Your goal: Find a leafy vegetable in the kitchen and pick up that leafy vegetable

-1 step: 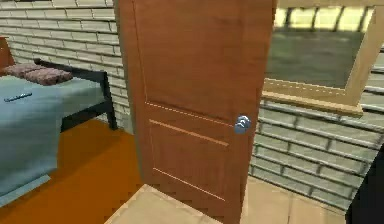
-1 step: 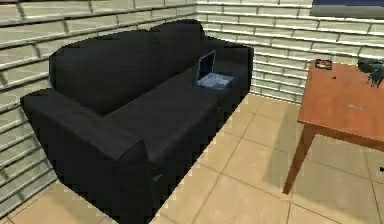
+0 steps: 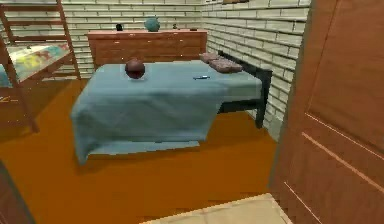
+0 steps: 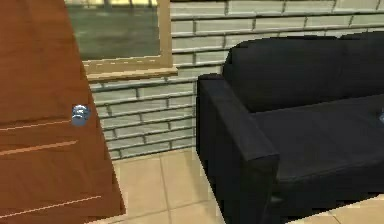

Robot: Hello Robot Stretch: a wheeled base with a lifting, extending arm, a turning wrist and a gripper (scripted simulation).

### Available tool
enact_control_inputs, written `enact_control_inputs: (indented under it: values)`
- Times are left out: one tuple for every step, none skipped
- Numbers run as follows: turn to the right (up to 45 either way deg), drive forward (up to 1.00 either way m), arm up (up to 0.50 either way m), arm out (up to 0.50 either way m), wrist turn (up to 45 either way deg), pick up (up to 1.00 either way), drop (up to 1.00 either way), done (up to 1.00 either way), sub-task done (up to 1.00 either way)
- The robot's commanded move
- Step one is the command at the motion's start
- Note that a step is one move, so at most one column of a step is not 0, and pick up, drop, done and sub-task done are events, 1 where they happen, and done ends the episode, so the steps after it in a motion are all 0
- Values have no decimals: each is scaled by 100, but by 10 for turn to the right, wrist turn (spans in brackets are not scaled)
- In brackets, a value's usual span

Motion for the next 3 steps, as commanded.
enact_control_inputs:
  values:
    - [-450,0,0,0,0,0,0,0,0]
    - [-450,0,0,0,0,0,0,0,0]
    - [-420,0,0,0,0,0,0,0,0]
